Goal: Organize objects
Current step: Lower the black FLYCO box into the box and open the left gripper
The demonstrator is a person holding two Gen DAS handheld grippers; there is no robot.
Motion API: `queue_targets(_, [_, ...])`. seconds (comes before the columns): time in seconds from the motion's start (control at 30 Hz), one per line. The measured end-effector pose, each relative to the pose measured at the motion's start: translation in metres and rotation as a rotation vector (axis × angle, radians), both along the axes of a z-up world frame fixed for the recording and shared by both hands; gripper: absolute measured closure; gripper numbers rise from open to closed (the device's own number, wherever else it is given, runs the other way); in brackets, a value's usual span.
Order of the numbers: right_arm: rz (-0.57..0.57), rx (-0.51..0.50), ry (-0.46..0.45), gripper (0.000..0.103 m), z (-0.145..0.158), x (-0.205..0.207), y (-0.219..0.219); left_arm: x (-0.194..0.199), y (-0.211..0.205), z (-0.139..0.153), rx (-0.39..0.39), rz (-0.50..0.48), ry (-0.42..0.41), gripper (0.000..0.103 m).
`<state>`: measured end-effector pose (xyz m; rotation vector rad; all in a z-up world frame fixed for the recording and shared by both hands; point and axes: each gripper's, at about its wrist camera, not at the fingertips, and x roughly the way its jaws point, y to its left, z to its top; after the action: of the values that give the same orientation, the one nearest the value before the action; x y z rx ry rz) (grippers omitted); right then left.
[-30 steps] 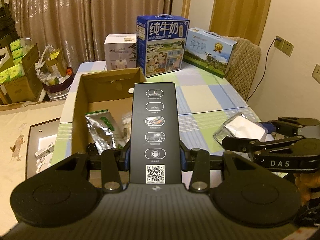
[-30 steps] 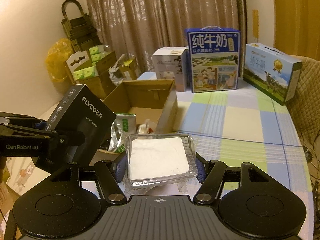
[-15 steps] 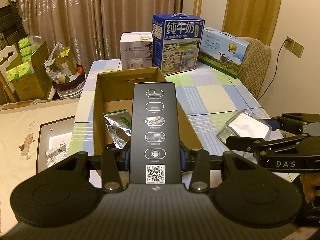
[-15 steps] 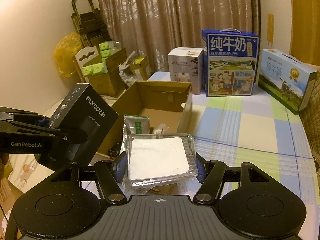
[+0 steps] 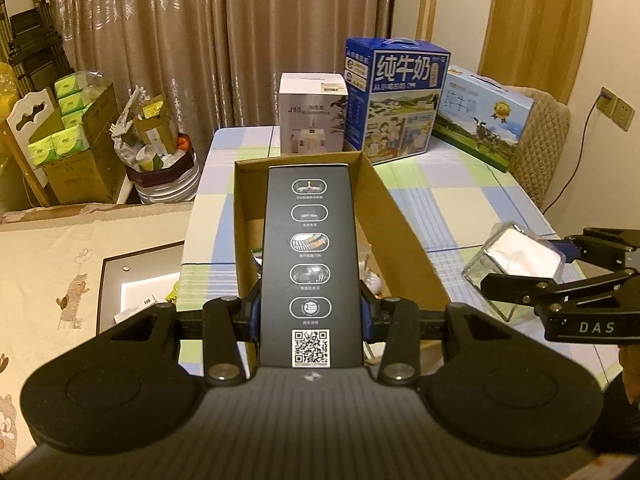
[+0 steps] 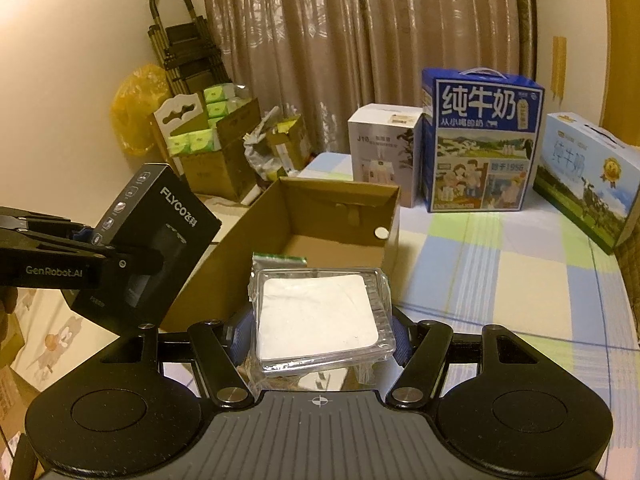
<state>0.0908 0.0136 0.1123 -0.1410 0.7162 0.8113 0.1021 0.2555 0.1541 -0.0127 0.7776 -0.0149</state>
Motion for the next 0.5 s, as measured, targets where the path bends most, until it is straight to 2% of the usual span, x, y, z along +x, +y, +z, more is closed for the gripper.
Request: queue_targets(0.5, [0.020, -0.010, 0.033, 0.041, -0.017, 0.029, 0.031, 0.054, 0.008, -0.024, -0.025, 0.014, 0.046, 0.064])
